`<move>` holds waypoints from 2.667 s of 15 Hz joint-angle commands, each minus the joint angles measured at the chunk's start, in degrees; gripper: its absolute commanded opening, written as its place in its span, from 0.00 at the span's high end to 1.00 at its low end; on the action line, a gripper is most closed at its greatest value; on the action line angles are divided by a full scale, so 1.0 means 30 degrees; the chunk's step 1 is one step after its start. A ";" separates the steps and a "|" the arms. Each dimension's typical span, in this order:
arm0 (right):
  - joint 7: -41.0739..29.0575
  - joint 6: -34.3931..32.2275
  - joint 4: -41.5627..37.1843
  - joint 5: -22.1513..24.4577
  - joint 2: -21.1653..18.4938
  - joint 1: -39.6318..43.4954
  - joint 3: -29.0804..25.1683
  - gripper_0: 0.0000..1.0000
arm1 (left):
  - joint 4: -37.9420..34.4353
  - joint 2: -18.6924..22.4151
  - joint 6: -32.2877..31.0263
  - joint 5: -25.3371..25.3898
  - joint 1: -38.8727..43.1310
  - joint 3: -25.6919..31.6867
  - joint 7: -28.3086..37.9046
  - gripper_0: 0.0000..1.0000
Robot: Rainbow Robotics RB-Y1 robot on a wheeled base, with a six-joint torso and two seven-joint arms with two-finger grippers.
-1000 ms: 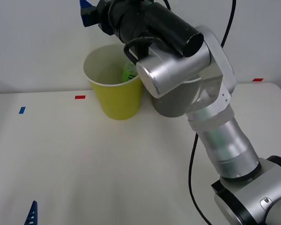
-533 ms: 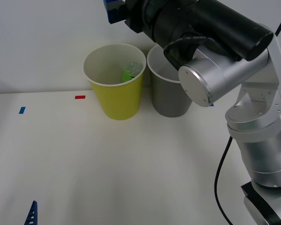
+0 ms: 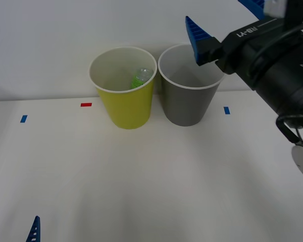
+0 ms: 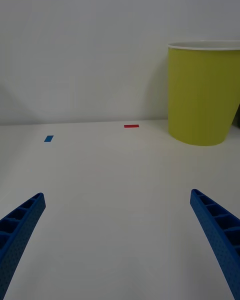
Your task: Put cans in the gray bin and PET bottles in the light green bin.
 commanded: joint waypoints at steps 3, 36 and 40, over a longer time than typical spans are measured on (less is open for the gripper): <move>0.0308 -0.0034 -0.1584 -0.0386 0.0365 0.3667 -0.2515 0.00 | 0.0000 0.0000 0.0000 0.0000 0.0000 -0.0001 0.0000 0.00; 0.5523 -1.6323 0.4119 0.1811 0.4349 1.9487 -0.0142 0.00 | 0.0000 0.0000 0.0000 0.0000 0.0000 -0.0001 0.0000 0.00; 0.6665 -1.9282 0.5466 0.0434 0.4144 2.0835 0.0649 0.00 | 0.0000 0.0000 0.0000 0.0000 0.0000 -0.0001 0.0000 0.00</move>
